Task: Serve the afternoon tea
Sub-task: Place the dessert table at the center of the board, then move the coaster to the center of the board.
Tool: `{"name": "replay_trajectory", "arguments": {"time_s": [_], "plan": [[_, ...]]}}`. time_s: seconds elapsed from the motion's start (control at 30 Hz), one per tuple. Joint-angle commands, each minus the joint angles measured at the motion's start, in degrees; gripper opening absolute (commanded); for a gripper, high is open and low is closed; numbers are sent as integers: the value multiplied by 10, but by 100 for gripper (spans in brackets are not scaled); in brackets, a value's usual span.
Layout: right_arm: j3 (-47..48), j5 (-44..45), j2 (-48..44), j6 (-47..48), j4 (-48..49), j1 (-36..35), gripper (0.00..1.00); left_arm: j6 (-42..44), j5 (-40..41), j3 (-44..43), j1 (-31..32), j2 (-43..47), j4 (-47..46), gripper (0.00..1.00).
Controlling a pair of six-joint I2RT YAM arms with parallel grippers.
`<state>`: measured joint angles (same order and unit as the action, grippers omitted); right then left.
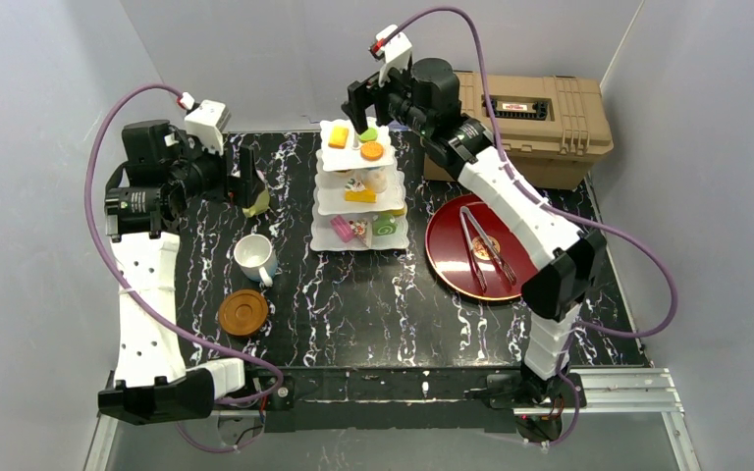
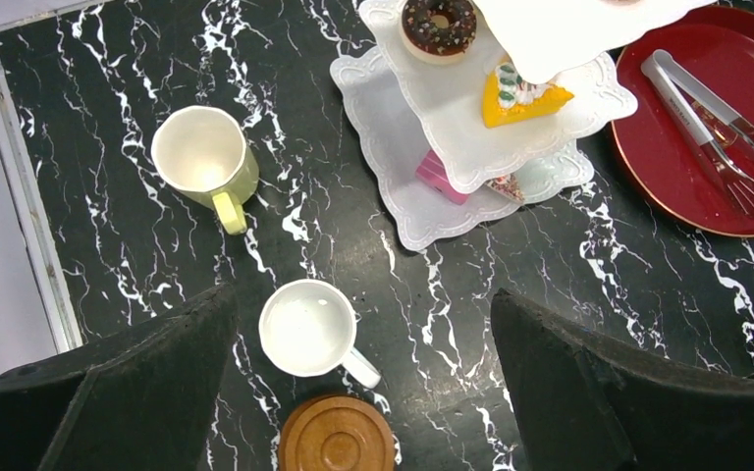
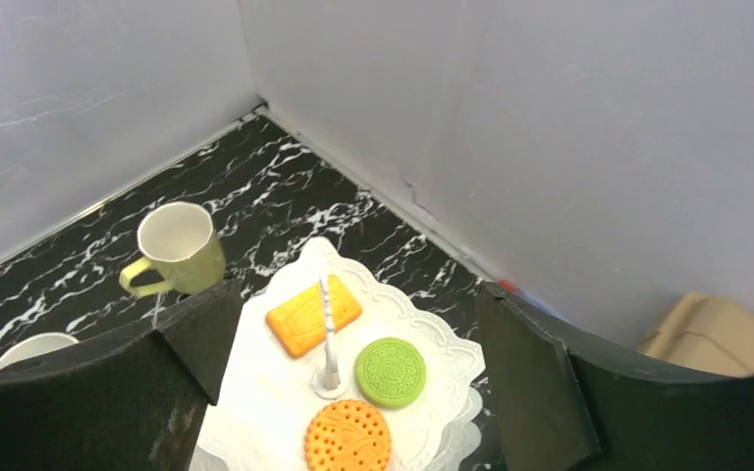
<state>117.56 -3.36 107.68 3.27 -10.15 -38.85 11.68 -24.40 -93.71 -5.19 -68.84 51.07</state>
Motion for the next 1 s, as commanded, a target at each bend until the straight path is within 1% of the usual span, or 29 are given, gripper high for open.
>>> {"name": "replay_trajectory", "arguments": {"time_s": [0.0,0.07,0.13,0.23,0.3,0.4,0.43,0.47,0.57,0.63,0.7,0.73,0.8,0.87,0.93,0.97], "plan": [[-14,115,-93,48,34,-64,98,10,5,-17,-21,-8,24,99],[-44,173,-125,68,31,-109,98,15,-5,-28,-42,-19,30,99],[-77,213,-156,69,17,-160,98,25,-17,-41,-67,-32,39,99],[-152,267,-197,66,2,-261,98,80,-46,-54,-112,-53,61,99],[-210,273,-214,41,-6,-311,98,129,-72,-62,-149,-66,85,99],[-303,271,-225,-1,7,-361,98,243,-91,-45,-213,-81,108,99],[-334,259,-226,-23,19,-366,98,274,-106,-40,-260,-91,114,99],[-366,241,-227,-39,40,-369,98,315,-121,-42,-294,-107,133,99],[-464,207,-218,-62,112,-379,98,484,-140,-52,-366,-154,223,99],[-501,190,-203,-64,147,-380,98,589,-143,-36,-397,-165,285,99],[-521,186,-182,-58,165,-381,98,677,-120,16,-406,-156,319,99],[-525,188,-171,-55,169,-381,98,714,-103,55,-406,-141,318,99],[-534,186,-156,-57,180,-381,98,799,-70,153,-406,-102,290,99],[-551,183,-153,-63,203,-381,98,849,-48,261,-406,-51,235,99],[-572,185,-157,-69,227,-381,98,903,-51,338,-406,-21,215,99],[-582,187,-159,-72,236,-380,98,917,-60,366,-406,-12,206,99]]}}
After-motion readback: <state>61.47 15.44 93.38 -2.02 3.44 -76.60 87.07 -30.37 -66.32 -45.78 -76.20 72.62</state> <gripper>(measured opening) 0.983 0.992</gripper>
